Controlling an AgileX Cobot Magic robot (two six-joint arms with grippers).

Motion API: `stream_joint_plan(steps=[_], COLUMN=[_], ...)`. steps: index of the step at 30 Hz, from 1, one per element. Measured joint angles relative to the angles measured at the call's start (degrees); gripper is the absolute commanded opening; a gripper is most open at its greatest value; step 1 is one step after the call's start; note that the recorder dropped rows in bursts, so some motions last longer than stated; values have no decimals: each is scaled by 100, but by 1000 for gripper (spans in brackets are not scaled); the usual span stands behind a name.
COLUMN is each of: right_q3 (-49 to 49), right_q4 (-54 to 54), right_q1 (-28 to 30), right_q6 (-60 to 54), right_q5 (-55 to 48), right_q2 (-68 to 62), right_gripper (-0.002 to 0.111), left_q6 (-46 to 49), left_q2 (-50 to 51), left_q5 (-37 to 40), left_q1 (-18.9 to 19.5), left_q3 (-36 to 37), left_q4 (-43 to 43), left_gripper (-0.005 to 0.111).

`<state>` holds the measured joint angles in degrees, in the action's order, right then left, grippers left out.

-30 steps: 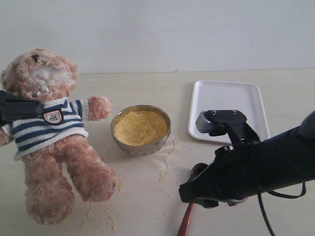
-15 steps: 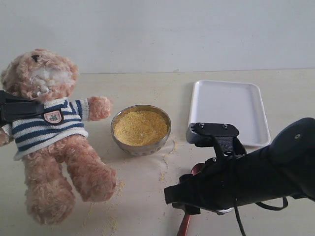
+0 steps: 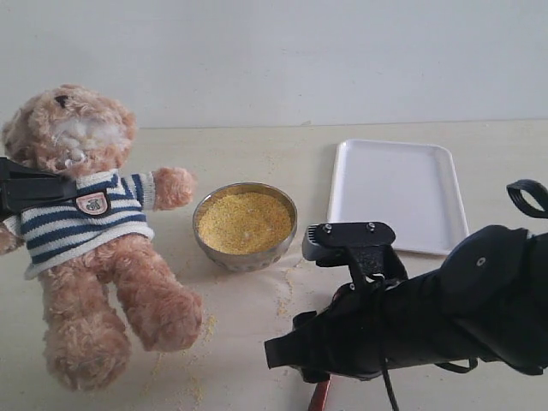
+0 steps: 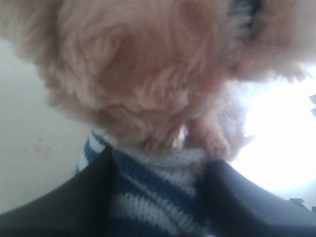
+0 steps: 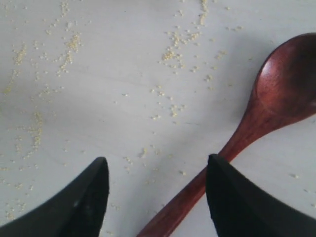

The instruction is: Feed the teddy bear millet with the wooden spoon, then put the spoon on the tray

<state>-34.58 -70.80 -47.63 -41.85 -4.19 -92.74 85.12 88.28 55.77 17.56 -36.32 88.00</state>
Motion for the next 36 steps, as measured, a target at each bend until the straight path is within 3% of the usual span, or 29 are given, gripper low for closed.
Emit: stream_joint_plan(steps=[7,11,20,30,32,35,36], right_q3=[-10,-10,-10,-10,-10,-10,-10], right_q4=[130,378,500,523,523,523,523], right_q1=[-34,-34,-90,-142,-142,-142,-142], right_q6=[-33,-725,-1899,-1889,-1747,-1684,-1660], right_q5=[244,345,-733,-783,-749,-309,-120], right_q2=[0,0,0,0,0,71,219], right_gripper=[58,58,58,57,41,4,0], left_q6=[0,0,0,0,0,0,0], left_q2=[0,0,0,0,0,0,0], left_q5=[22,26,39,39,39,39,39], left_q1=[0,0,0,0,0,0,0], left_q3=[0,0,0,0,0,0,0], left_q4=[-51,-76,-85,-122,-132,-132,-132], left_gripper=[5,5,5,5,5,5,5])
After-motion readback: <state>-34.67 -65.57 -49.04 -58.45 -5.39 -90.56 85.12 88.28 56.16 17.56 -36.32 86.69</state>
